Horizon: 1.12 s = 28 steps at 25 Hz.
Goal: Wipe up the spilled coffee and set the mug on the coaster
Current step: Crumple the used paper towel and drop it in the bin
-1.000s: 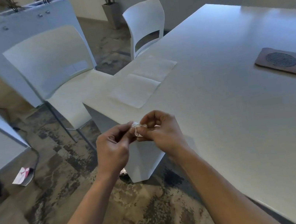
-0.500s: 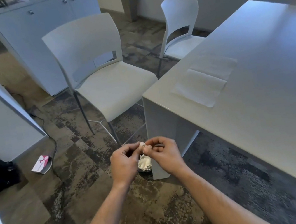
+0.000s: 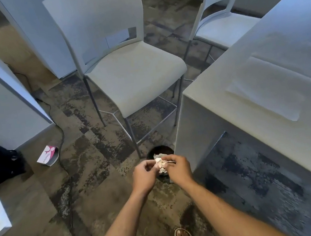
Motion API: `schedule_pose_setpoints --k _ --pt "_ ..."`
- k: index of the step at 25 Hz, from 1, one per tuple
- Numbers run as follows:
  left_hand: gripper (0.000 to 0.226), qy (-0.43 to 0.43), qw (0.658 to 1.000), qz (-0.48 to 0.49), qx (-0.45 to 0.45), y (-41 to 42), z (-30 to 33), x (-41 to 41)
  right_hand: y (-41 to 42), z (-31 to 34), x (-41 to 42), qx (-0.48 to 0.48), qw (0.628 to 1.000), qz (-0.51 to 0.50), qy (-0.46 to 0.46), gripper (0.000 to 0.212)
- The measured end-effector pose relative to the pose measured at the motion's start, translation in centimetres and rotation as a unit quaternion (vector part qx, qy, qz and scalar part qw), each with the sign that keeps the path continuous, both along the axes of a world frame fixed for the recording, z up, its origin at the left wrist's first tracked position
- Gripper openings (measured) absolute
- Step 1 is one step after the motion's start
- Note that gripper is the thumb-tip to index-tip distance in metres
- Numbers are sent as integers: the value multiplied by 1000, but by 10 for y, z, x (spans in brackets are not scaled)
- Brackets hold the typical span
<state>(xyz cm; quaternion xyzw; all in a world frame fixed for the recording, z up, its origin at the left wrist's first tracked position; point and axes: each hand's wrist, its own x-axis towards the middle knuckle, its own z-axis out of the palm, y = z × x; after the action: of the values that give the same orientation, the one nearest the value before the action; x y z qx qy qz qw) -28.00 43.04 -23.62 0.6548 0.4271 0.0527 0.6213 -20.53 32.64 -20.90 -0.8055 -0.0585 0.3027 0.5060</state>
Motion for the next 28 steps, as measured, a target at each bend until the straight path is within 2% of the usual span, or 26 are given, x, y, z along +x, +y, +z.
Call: schedule_pose_setpoints --k 3,7,9,11,13,18,24,28 --pt "12 2 1000 -13 -22 24 -46 34 28 -41 25 -25 999 -11 -18 33" --pt "33 -15 998 -46 -38 57 -94 81 66 -80 57 -28 999 -3 -38 50" --pt "48 -18 995 -66 -74 66 -111 87 73 -98 66 -47 998 15 -45 60" --pt "52 -30 993 -56 -100 68 -118 78 68 -110 63 -48 997 21 -54 61" --pt "46 -23 994 -10 -111 66 -118 64 59 -115 49 -54 997 30 -49 55" --pt "23 -25 997 11 -72 38 -83 23 35 -97 9 -56 998 42 -3 39" --pt "16 -108 994 29 -15 10 14 6 22 -2 9 16 996 22 -80 22" --pt "17 -172 984 -26 46 -14 95 16 10 77 11 82 989 1 -123 21"
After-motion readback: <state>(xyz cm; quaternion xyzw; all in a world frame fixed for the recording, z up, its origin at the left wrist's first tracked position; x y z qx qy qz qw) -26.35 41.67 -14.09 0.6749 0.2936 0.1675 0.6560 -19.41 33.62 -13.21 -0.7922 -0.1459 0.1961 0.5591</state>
